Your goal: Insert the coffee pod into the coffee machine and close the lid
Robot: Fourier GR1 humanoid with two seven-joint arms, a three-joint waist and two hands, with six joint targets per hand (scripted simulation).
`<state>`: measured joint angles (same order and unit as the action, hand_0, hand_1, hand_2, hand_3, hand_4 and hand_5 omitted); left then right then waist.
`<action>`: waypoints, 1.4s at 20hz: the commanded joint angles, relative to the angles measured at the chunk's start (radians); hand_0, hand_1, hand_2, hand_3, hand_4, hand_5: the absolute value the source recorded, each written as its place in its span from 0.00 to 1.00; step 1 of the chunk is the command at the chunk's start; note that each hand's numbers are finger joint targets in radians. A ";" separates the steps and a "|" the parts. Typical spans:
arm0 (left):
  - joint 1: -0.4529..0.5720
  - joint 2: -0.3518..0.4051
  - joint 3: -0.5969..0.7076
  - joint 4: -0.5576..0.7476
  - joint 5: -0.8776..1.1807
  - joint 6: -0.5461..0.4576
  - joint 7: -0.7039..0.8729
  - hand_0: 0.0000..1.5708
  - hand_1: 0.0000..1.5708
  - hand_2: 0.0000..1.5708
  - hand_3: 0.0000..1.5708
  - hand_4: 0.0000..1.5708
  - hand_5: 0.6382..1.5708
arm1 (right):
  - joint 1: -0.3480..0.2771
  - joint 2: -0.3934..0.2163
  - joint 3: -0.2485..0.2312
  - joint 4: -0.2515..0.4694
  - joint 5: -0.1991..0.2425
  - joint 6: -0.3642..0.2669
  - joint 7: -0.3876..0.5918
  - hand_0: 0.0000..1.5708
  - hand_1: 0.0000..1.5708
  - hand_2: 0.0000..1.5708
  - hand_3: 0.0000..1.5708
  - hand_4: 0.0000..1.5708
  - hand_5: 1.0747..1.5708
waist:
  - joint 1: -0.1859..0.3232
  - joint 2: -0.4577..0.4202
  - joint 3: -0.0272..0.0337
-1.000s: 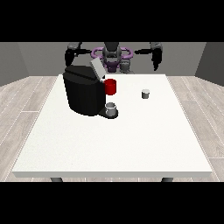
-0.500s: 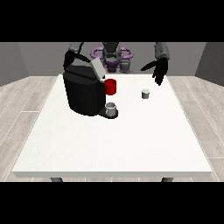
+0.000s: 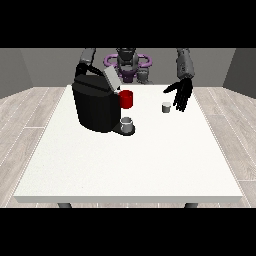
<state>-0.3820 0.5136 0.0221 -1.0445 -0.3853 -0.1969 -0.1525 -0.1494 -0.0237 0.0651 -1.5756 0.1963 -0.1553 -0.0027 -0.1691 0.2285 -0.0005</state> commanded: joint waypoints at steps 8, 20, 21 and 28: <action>-0.082 -0.084 -0.067 0.159 -0.219 0.229 -0.083 0.53 0.53 0.58 0.48 0.19 1.00 | -0.057 -0.016 -0.030 0.072 -0.036 0.041 0.043 0.00 0.00 0.00 0.00 0.00 1.00 | 0.008 0.021 0.0001; -0.199 -0.038 -0.173 0.271 -0.424 0.164 -0.041 0.56 0.56 0.64 0.52 0.18 1.00 | -0.122 0.013 -0.024 0.204 -0.021 0.019 0.024 0.00 0.00 0.00 0.00 0.00 1.00 | 0.019 0.010 0.0006; -0.188 -0.047 -0.167 0.298 -0.428 0.181 -0.054 0.48 0.48 0.59 0.49 0.22 1.00 | -0.110 0.023 -0.025 0.211 -0.026 0.000 -0.032 0.00 0.00 0.00 0.00 0.00 1.00 | 0.018 0.038 0.0006; -0.265 -0.076 -0.150 0.346 -0.459 0.120 -0.073 0.58 0.58 0.67 0.61 0.26 1.00 | -0.112 0.023 -0.013 0.314 -0.068 -0.056 -0.093 0.00 0.00 0.00 0.00 0.00 1.00 | 0.044 0.007 0.0006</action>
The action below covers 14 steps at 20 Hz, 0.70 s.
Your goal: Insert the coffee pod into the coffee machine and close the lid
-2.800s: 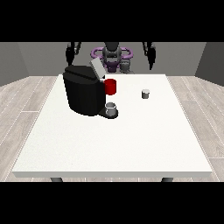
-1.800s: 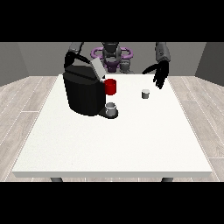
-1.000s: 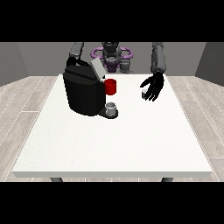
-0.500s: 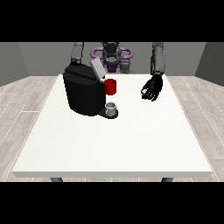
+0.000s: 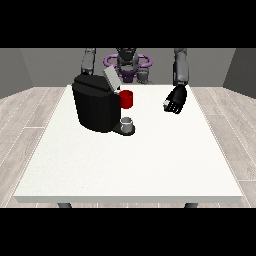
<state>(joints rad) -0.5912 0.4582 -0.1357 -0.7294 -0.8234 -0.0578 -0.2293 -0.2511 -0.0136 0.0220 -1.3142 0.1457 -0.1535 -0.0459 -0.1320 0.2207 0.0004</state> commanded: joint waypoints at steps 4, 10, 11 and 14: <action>0.021 -0.072 -0.005 0.027 -0.049 0.048 -0.002 0.76 0.76 0.82 0.77 0.32 1.00 | 0.079 -0.008 -0.018 0.053 -0.029 0.031 -0.028 0.00 0.00 0.00 0.00 0.00 1.00 | -0.003 -0.091 -0.0003; -0.098 -0.081 0.078 0.003 0.072 -0.104 -0.073 0.92 0.92 0.91 0.86 0.33 1.00 | -0.001 -0.023 -0.039 0.136 0.044 -0.054 0.007 0.00 0.00 0.00 0.00 0.00 1.00 | 0.041 -0.072 -0.0002; -0.081 -0.086 0.070 0.010 0.059 -0.122 -0.060 0.92 0.92 0.91 0.86 0.34 1.00 | -0.034 -0.014 -0.044 0.113 0.031 -0.056 0.079 0.00 0.00 0.00 0.00 0.00 1.00 | 0.049 -0.113 -0.0004; -0.130 -0.099 0.056 -0.018 0.049 -0.184 -0.014 0.89 0.89 0.89 0.84 0.32 1.00 | 0.014 -0.028 -0.021 0.156 0.063 -0.046 0.029 0.00 0.00 0.00 0.00 0.00 1.00 | 0.036 -0.146 -0.0001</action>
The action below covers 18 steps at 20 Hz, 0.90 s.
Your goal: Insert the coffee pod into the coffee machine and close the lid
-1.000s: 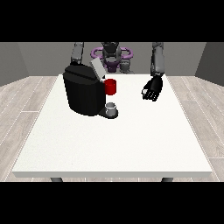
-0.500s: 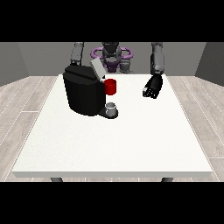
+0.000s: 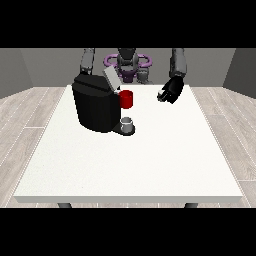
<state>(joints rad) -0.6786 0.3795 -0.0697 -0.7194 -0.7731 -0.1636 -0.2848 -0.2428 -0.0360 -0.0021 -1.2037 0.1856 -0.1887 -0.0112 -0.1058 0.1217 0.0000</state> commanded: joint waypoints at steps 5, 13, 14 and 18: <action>-0.122 -0.039 0.005 -0.069 0.014 -0.169 0.092 0.90 0.90 0.89 0.85 0.34 1.00 | 0.004 -0.007 -0.015 0.092 0.006 0.003 -0.062 0.00 0.00 0.00 0.00 0.00 1.00 | 0.004 -0.049 0.0004; -0.212 -0.036 0.034 -0.089 0.013 -0.222 0.115 0.85 0.85 0.86 0.84 0.38 1.00 | -0.050 0.008 0.015 0.053 0.035 -0.012 0.005 0.00 0.00 0.00 0.00 0.00 1.00 | -0.034 -0.066 0.0000; -0.261 -0.064 0.058 -0.067 0.037 -0.265 0.207 0.85 0.85 0.87 0.86 0.36 1.00 | -0.039 -0.001 0.014 0.043 0.005 0.038 0.034 0.00 0.00 0.00 0.00 0.00 1.00 | -0.081 -0.101 0.0001; -0.311 -0.052 0.113 -0.068 0.067 -0.269 0.215 0.61 0.61 0.74 0.86 0.33 1.00 | -0.018 0.035 0.033 0.034 0.002 0.019 -0.048 0.00 0.00 0.00 0.00 0.00 1.00 | -0.084 -0.051 0.0002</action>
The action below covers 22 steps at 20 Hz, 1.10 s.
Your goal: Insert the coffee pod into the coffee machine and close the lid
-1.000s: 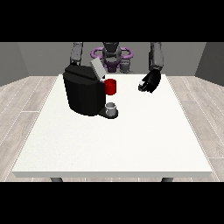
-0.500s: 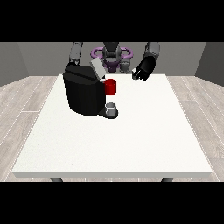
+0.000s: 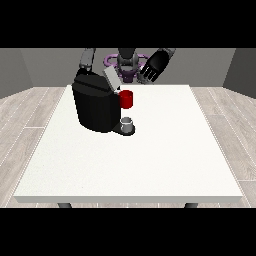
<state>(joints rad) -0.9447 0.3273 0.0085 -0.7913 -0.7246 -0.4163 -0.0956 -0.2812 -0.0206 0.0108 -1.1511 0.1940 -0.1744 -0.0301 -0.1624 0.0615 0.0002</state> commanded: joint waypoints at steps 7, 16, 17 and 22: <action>-0.177 0.029 0.097 0.043 0.033 -0.004 0.087 0.77 0.77 0.81 0.80 0.30 1.00 | -0.043 0.008 0.038 -0.090 0.009 0.005 -0.027 0.00 0.00 0.00 0.00 0.00 1.00 | -0.115 0.084 0.0000; -0.225 0.084 0.101 0.082 0.003 0.013 0.047 0.81 0.81 0.83 0.80 0.30 1.00 | -0.138 -0.008 0.009 -0.157 0.010 -0.015 0.073 0.00 0.00 0.00 0.00 0.00 1.00 | -0.124 0.159 -0.0001; -0.262 0.152 0.131 0.103 0.021 -0.041 0.030 0.82 0.82 0.84 0.80 0.30 1.00 | -0.131 -0.046 -0.011 -0.175 -0.025 0.040 0.077 0.00 0.00 0.00 0.00 0.17 1.00 | -0.158 0.169 -0.0001; -0.269 0.107 0.110 0.097 -0.001 0.001 0.048 0.76 0.76 0.81 0.78 0.30 1.00 | -0.134 -0.063 -0.052 -0.146 -0.043 0.035 0.008 0.00 0.00 0.00 0.00 0.00 1.00 | -0.150 0.217 0.0003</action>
<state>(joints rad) -1.1983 0.4393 0.1241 -0.6930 -0.7162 -0.4244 -0.0464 -0.4110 -0.0606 -0.0072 -1.3126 0.1746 -0.1548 0.0114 -0.3145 0.2471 0.0001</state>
